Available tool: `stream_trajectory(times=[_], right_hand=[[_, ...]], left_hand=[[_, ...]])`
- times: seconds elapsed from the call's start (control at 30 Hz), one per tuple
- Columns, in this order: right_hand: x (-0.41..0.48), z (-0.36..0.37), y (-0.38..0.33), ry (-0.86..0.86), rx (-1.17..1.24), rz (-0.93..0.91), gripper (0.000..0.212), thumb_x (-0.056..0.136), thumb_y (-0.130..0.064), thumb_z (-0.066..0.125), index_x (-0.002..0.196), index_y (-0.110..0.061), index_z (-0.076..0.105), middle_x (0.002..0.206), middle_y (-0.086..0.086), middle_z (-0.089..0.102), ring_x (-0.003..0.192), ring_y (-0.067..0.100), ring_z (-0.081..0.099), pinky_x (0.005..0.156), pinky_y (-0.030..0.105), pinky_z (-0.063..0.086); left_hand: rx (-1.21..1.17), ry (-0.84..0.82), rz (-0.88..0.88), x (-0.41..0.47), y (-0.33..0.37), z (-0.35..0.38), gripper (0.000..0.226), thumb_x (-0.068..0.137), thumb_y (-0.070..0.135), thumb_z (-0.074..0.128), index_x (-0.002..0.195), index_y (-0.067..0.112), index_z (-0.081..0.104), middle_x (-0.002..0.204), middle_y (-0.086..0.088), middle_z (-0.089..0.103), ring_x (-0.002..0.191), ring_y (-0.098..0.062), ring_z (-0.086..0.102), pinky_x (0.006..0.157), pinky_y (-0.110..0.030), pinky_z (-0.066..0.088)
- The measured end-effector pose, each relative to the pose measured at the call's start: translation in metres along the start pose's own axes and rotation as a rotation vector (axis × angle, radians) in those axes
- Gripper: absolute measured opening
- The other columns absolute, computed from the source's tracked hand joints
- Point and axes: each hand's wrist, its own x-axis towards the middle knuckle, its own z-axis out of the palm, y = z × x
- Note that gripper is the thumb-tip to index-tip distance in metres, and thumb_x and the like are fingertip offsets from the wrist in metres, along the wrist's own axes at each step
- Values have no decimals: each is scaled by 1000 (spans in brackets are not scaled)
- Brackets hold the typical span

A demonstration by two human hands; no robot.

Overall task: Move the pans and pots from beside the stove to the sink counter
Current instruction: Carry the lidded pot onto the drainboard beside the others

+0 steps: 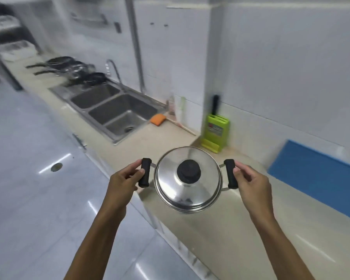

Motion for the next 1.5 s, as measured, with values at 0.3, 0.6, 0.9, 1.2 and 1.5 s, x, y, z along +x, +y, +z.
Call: stream_trajectory(times=[0.3, 0.6, 0.9, 1.2, 1.5], right_hand=[[-17, 230, -81, -369, 67, -72, 22, 94, -23, 67, 113, -27, 77, 95, -24, 74, 86, -16, 65, 72, 12, 51], [19, 459, -125, -610, 47, -114, 24, 93, -20, 67, 113, -28, 78, 95, -13, 78, 85, -8, 69, 67, 4, 47], [94, 676, -196, -680, 59, -98, 26, 93, -24, 65, 115, -30, 77, 91, -11, 78, 84, 4, 71, 73, 17, 51], [175, 867, -257, -603, 58, -90, 24, 92, -24, 66, 113, -33, 77, 91, -13, 79, 85, 2, 72, 73, 24, 53], [251, 1054, -322, -515, 72, -27, 26, 93, -20, 66, 100, -44, 75, 85, -17, 78, 81, 0, 72, 66, 13, 54]], left_hand=[[-51, 292, -114, 35, -34, -215, 32, 96, 18, 65, 126, 27, 72, 98, -2, 81, 97, -20, 69, 73, -31, 48], [-106, 477, -212, 137, -81, -362, 29, 96, 19, 65, 121, 31, 74, 85, 9, 81, 97, -19, 70, 75, -33, 49], [-143, 556, -280, 309, -72, -489, 35, 98, 18, 63, 131, 28, 69, 94, 1, 76, 99, -21, 67, 75, -33, 48], [-146, 501, -262, 501, -60, -606, 31, 96, 19, 65, 123, 33, 73, 86, 8, 79, 98, -18, 69, 76, -35, 49], [-114, 379, -241, 738, -42, -733, 32, 98, 16, 63, 123, 33, 73, 105, -4, 78, 99, -21, 69, 70, -31, 49]])
